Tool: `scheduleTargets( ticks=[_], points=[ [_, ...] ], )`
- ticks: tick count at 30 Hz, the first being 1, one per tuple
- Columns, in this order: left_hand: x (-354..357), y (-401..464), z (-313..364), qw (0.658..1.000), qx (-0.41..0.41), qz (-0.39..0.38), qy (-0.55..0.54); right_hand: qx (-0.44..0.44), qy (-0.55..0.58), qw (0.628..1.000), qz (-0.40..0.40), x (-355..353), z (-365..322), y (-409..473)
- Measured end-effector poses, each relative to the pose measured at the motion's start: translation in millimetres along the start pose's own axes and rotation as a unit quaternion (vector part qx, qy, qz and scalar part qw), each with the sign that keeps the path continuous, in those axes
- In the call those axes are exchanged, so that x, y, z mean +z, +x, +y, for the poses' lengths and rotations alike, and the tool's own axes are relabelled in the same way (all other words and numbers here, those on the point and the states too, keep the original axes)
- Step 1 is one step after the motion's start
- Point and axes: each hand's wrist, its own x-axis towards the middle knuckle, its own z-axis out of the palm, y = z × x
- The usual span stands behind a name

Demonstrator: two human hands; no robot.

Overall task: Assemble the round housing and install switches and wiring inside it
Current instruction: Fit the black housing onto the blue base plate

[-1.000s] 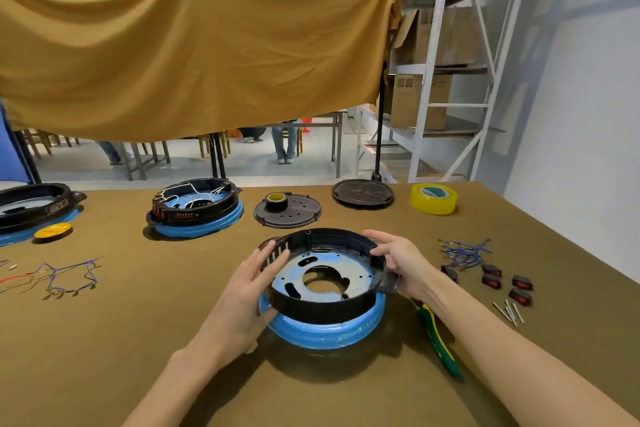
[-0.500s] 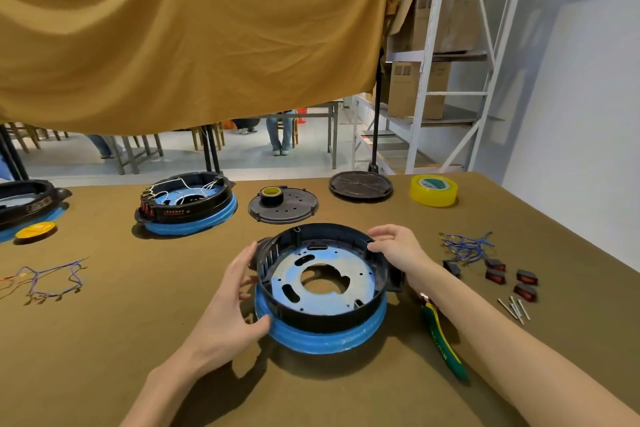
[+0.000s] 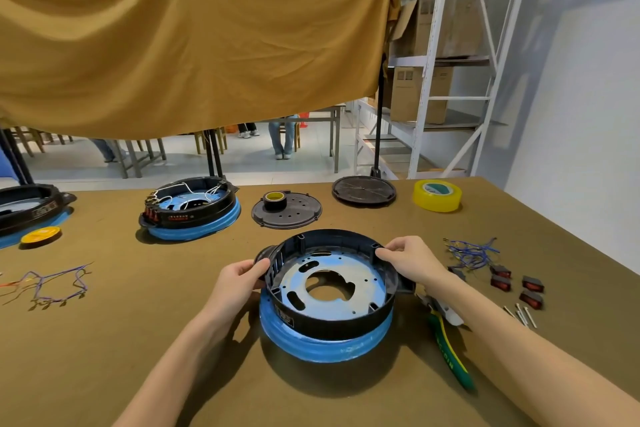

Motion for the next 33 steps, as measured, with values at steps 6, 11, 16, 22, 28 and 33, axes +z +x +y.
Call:
scheduleTargets(
  ticks=[6,11,16,22,28,33],
  points=[
    [-2,2,-6,1.0,-0.001,0.012,-0.027,0.059,0.122,0.99,-0.041,-8,-13,-1],
    [-10,2,-7,0.998,-0.005,0.024,-0.057,0.072,0.185,0.976,-0.089,-12,-17,-3],
    [-25,-6,-1,0.996,0.074,0.005,-0.039,0.024,0.32,0.945,-0.066,-22,-20,-4],
    [-19,-23,31,0.975,0.212,0.035,-0.051,-0.003,0.363,0.932,-0.017,-23,-23,-11],
    [-6,-39,55,0.926,0.372,0.035,0.051,0.082,0.361,0.922,-0.115,-32,-19,-12],
    [-2,-48,52,0.881,0.451,0.02,0.14,0.077,0.471,0.87,-0.123,-41,-23,-12]
  ],
)
